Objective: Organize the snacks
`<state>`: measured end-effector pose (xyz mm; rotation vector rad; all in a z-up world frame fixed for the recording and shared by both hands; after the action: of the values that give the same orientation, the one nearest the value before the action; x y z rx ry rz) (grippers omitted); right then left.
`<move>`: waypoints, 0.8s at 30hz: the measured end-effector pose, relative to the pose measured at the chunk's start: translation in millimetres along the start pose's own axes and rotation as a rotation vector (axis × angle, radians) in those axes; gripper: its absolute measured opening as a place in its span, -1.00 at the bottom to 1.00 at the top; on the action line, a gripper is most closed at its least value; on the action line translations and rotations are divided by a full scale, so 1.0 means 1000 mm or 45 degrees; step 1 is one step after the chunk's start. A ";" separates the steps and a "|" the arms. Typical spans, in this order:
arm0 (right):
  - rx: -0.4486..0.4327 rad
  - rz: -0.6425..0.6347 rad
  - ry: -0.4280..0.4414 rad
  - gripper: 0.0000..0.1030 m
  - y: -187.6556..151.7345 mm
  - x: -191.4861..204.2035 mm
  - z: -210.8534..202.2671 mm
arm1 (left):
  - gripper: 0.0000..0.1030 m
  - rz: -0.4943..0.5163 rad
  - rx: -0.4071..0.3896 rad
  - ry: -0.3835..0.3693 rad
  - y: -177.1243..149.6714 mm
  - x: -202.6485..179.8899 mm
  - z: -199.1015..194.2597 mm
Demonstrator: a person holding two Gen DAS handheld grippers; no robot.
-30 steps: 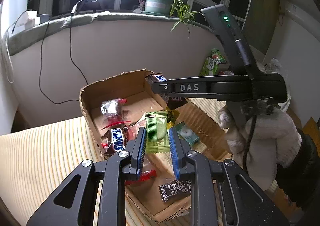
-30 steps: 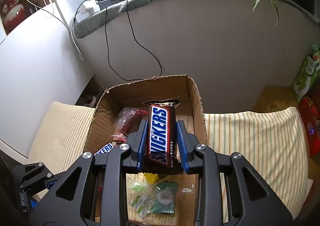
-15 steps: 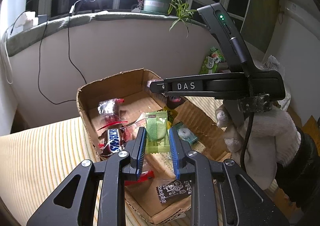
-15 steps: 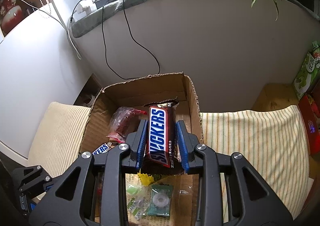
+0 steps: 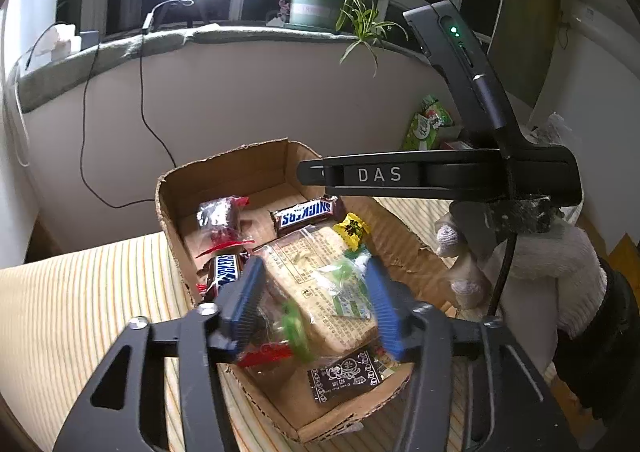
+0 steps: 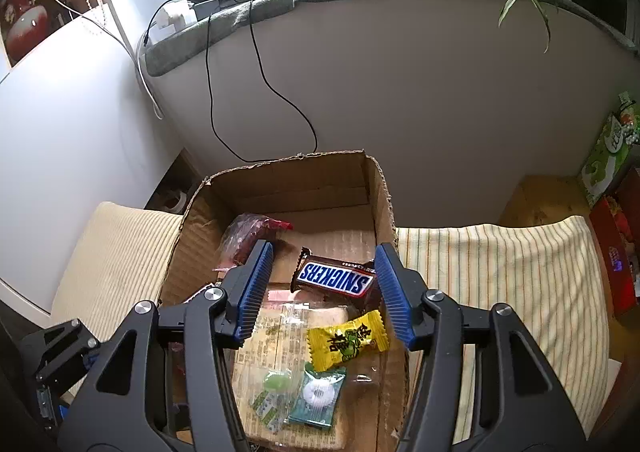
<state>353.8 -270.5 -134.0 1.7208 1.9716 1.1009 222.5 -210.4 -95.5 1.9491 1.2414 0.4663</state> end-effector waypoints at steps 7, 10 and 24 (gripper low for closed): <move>-0.028 -0.024 -0.009 0.40 -0.001 0.006 -0.013 | 0.30 -0.018 -0.011 0.024 -0.001 0.002 -0.007; -0.034 -0.039 -0.016 0.40 -0.003 0.010 -0.018 | 0.30 -0.016 -0.018 0.031 -0.002 0.002 -0.011; -0.110 -0.075 -0.050 0.78 -0.011 0.029 -0.051 | 0.30 -0.036 -0.056 0.040 -0.005 0.004 -0.033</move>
<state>305.0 -260.8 -100.3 1.6177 1.9099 1.1073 199.8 -192.5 -78.8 1.8917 1.2664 0.5072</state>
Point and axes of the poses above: each gripper's, at about its wrist camera, not at the fingertips, and z roughly the way its jaws point, x to its left, y to its top, the point moved 10 cm from there along z, roughly the way its jaws point, and after that the axes turned 7 degrees about y, right-handed, at the moved point
